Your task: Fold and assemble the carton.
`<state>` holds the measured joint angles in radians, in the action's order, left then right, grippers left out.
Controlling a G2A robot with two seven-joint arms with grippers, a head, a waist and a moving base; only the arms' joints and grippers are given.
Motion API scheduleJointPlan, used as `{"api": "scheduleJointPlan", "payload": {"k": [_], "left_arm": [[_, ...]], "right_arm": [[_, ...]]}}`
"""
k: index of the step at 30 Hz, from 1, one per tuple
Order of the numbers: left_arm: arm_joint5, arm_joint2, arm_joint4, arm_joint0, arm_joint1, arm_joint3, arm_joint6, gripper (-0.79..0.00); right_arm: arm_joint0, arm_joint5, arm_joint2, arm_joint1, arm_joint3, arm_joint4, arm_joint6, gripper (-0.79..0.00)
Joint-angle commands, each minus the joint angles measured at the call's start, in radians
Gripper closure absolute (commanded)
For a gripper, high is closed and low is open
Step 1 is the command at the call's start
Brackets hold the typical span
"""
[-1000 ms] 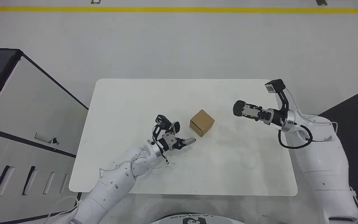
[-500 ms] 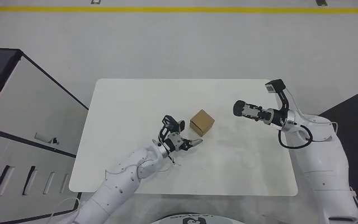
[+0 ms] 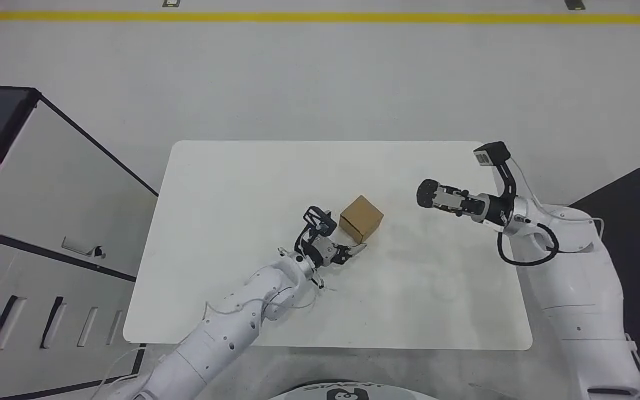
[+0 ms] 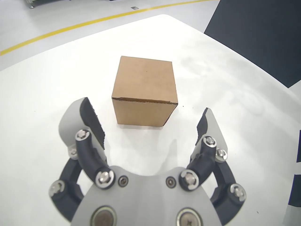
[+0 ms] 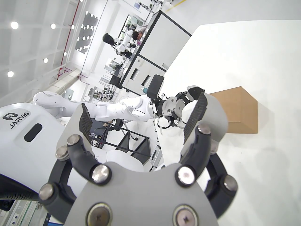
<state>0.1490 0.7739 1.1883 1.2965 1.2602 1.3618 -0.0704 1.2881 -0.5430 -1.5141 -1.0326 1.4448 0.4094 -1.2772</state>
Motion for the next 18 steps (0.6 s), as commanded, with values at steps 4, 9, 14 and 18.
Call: {"api": "scheduleJointPlan", "payload": {"k": [4,9,14,18], "left_arm": [[0.039,-0.01,-0.006,-0.02,0.011,-0.049,-0.046,-0.785],[0.03,-0.017,-0.011,-0.041,0.025,-0.098,-0.085,-0.785],[0.03,-0.017,-0.011,-0.041,0.025,-0.098,-0.085,-0.785],[0.027,-0.023,0.002,-0.043,0.03,-0.118,-0.096,-0.785]], "right_arm": [[0.0,0.0,0.0,0.0,0.0,0.0,0.0,-0.785],[0.0,0.0,0.0,0.0,0.0,0.0,0.0,-0.785],[0.0,0.0,0.0,0.0,0.0,0.0,0.0,-0.785],[0.0,0.0,0.0,0.0,0.0,0.0,0.0,-0.785]]}}
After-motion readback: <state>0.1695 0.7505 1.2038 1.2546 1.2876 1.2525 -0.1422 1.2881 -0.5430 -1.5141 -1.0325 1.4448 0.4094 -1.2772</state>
